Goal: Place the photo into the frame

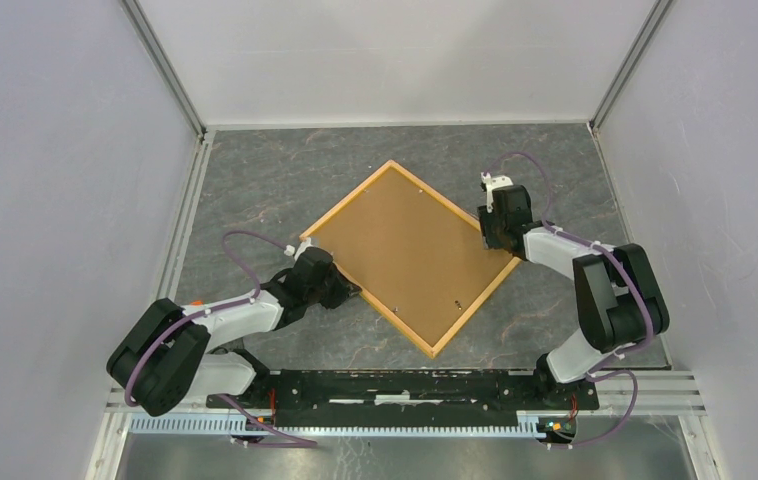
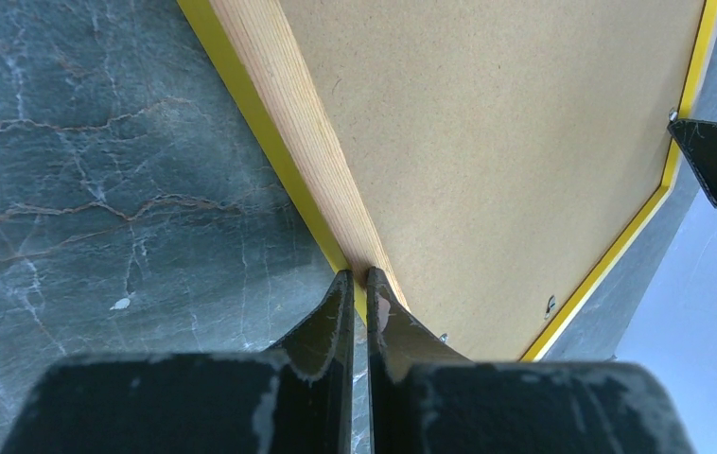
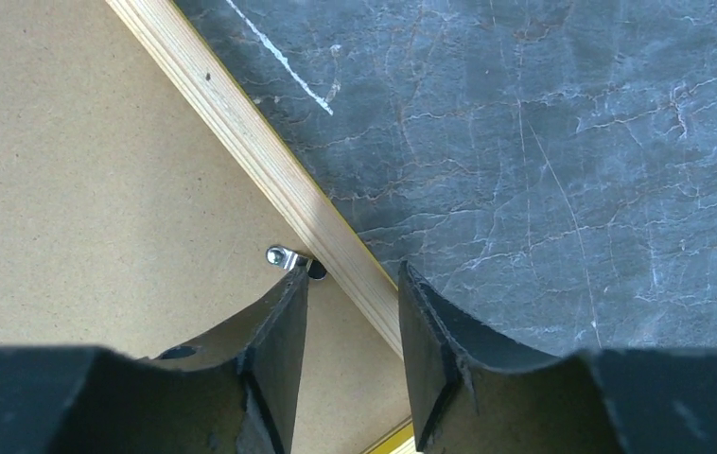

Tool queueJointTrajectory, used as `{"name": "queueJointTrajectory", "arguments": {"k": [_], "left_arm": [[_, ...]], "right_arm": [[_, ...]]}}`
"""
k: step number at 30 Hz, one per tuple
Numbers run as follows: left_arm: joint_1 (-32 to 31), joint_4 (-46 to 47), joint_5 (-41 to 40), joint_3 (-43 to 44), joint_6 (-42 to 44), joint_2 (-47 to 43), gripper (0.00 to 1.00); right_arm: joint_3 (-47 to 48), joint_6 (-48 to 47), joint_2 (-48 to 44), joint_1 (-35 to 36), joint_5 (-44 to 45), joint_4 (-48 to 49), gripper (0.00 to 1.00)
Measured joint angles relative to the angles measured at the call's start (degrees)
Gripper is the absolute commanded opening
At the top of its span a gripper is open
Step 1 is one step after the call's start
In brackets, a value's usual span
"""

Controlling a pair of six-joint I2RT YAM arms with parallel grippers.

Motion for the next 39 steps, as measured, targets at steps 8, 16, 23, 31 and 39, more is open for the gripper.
{"name": "queueJointTrajectory", "arguments": {"k": [8,16,23,31,39], "left_arm": [[0.0,0.5,-0.1,0.0,0.0,0.2,0.04],[0.1,1.4,-1.7,0.0,0.0,0.5,0.04],[0.1,1.5,-1.9,0.0,0.0,0.5,0.04],[0.1,1.5,-1.9,0.0,0.0,0.5,0.03],[0.1,1.6,-2.0,0.0,0.0,0.5,0.03]], "right_arm": [[0.0,-0.2,1.3,-0.3,0.7,3.0,0.31],[0.0,-0.7,3.5,-0.3,-0.8,9.1,0.4],[0.0,0.2,3.7,-0.7,-0.8,9.6,0.5],[-0.2,0.7,3.6,-0.8,-0.5,9.9,0.52],[-1.1,1.8,3.9,-0.9,-1.0,12.3,0.35]]}}
